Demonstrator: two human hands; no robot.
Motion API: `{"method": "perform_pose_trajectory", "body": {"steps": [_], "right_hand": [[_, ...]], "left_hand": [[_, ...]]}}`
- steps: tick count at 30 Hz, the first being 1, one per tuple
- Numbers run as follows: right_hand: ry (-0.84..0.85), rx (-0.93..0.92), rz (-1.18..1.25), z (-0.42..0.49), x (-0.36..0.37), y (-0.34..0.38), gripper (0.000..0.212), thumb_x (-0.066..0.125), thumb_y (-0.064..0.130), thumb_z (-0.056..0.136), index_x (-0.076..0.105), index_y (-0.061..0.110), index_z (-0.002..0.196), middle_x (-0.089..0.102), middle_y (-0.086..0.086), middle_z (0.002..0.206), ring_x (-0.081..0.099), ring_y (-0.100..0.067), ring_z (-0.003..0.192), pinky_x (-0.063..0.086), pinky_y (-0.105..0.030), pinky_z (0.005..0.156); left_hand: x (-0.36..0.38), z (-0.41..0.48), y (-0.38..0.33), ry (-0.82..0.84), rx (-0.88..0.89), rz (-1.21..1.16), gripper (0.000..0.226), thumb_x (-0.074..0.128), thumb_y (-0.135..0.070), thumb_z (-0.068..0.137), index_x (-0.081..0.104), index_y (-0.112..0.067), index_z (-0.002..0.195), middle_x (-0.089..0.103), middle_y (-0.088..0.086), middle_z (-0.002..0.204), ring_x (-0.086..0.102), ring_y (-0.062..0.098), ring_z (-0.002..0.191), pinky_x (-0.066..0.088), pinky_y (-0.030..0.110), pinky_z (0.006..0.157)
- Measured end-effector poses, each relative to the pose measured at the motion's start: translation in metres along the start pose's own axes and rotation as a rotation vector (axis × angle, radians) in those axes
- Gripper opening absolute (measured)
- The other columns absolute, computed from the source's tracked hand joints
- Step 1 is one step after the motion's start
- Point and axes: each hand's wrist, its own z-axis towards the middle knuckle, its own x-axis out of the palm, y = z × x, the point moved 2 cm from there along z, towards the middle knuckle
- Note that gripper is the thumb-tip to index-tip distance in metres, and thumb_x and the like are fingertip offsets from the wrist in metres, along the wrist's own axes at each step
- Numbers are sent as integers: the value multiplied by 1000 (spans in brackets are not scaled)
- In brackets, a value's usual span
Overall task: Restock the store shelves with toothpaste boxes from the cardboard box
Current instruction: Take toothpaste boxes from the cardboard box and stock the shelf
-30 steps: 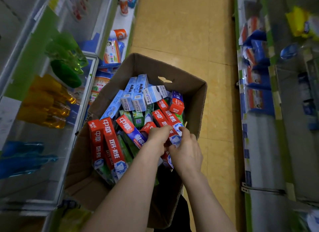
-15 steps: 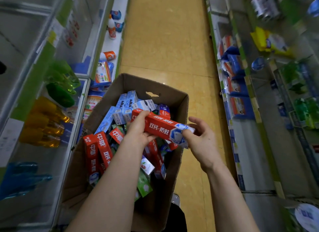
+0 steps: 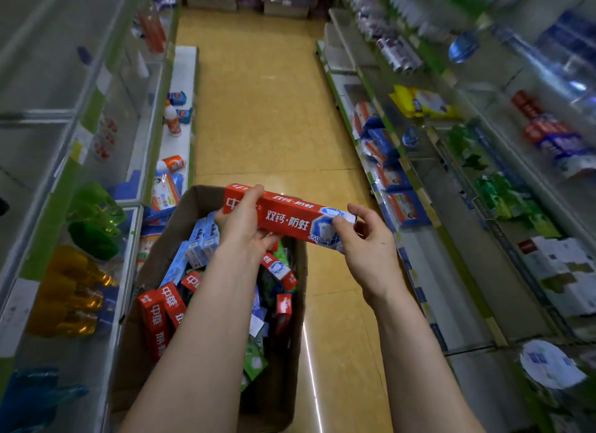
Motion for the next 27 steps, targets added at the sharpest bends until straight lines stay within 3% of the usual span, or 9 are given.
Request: {"method": "perform_pose_trajectory", "body": {"steps": [3,6,12,18,23,27], "right_hand": [[-68,-50,62,-15,-30,9,26,58,26,94,48,29,119,60,8,97,64,-7,85,56,-29,82],[-157,-117,107,-31,-68,17,23,58,22,94,52,29,114,64,5,99,66,-10,90,56,-31,83],[-343,-251,202,-86,-176,31,27,57,12,94,56,19,120,66,-1,99,67,-7,82,53,-18,64],[-477,-330,277,-157,-273,32,24,55,10,95,55,20,117,66,-1,96,66,-4,76,50,-13,58],[-603,-381,254,-217,-351,27,21,55,11,96,54,22,114,66,2,93,66,-6,80,57,-21,69],[-707,-403,297,-259,-403,25,18,55,13,96,55,22,112,67,2,91,65,-4,74,53,-15,57]], "left_hand": [[26,-36,4,35,124,28,63,74,-22,80,37,-18,131,62,15,113,67,35,93,55,56,69],[51,-70,15,131,178,63,61,73,-26,82,37,-20,131,62,15,113,67,34,93,54,58,74],[112,-161,62,362,202,158,57,68,-21,86,36,-17,132,60,16,115,65,34,95,55,50,78],[151,-256,129,548,181,189,46,65,-17,89,38,-17,126,61,15,108,65,32,97,56,46,70],[176,-332,185,676,167,244,44,65,-17,89,38,-19,124,62,12,102,65,30,96,56,45,74],[197,-383,224,757,172,277,51,69,-21,86,39,-20,128,63,12,108,65,27,93,55,42,70]]}}
